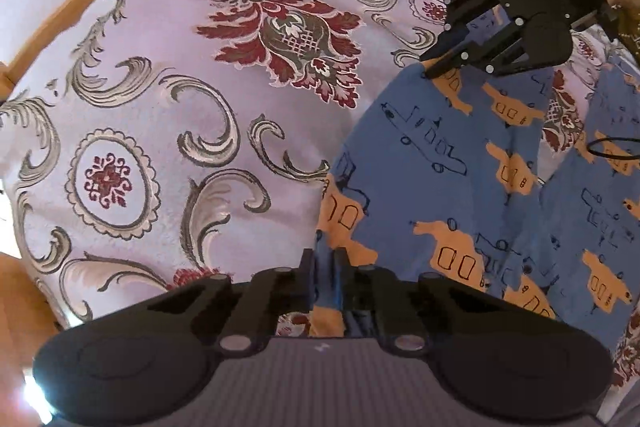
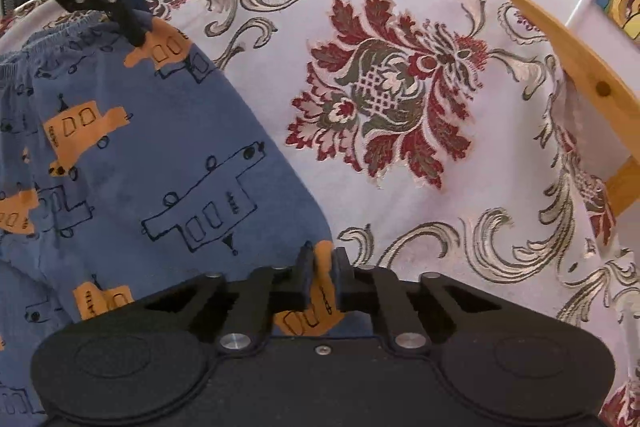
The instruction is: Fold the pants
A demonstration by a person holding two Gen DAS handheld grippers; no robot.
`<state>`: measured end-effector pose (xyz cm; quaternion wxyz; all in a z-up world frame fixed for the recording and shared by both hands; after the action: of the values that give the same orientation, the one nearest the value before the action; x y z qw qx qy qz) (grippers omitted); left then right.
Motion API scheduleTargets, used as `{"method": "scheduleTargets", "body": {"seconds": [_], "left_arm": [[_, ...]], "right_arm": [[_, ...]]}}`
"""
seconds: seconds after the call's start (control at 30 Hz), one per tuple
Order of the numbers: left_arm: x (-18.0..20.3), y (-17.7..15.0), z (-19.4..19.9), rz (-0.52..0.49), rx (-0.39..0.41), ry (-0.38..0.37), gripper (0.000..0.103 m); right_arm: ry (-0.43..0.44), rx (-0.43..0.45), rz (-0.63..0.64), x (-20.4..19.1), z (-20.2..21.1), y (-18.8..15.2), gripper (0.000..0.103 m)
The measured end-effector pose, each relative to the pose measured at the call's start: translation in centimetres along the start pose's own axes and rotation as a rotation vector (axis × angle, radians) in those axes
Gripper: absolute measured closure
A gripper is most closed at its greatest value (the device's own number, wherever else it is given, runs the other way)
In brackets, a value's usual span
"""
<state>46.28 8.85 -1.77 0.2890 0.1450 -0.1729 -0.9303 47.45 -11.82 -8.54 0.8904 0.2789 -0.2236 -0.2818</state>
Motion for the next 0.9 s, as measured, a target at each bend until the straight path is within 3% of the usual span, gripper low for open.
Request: {"method": "scheduleTargets", "body": {"seconds": [0.03,0.07,0.2,0.3,0.37,0.47,0.9], "left_arm": [[0.3,-0.1,0.1,-0.011,0.006,0.014,0.094],[0.4,-0.1,0.1,-0.023,0.010,0.026,0.094],[0.7,0.0,0.2,-0.037,0.019,0.056,0.095],[0.9,-0.1,0.2,-0.054,0.033,0.068,0.095],[1.0,-0.2,0.1,-0.064,0.035,0.076,0.095],[1.1,-0.4,0.2,-0.058,0.044,0.077,0.096],[3.1,-0.4,4.1,-0.072,0.146,0.199,0.097]], "right_arm": [[-0.011,0.006,-0.001,0.1,0.0,0.1,0.067],[-0.002,0.008,-0.013,0.2,-0.1,0.2,0.060],[0.076,0.027,-0.098,1.4,-0.8,1.3,0.060],[0.124,0.001,-0.146,2.1,-2.0,1.9,0.067],[0.147,-0.030,-0.135,1.9,-2.7,2.0,0.088],[0.143,-0.041,-0.101,1.2,-2.5,2.1,0.101],[-0.119,0.163,-0.088,-2.5,6.2,1.7,0.102]]}}
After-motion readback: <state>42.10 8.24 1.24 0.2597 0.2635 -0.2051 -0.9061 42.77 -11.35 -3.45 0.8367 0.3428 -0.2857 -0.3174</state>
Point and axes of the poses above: each gripper's, at about its wrist camera, not at the fingertips, and z roughly against the way its jaws point, x to its right, y to its top, the point moved 5 cm from there along -z, roughly the way its jaws point, and after that the axes turned 3 degrees about x, right-handed, at the moved point
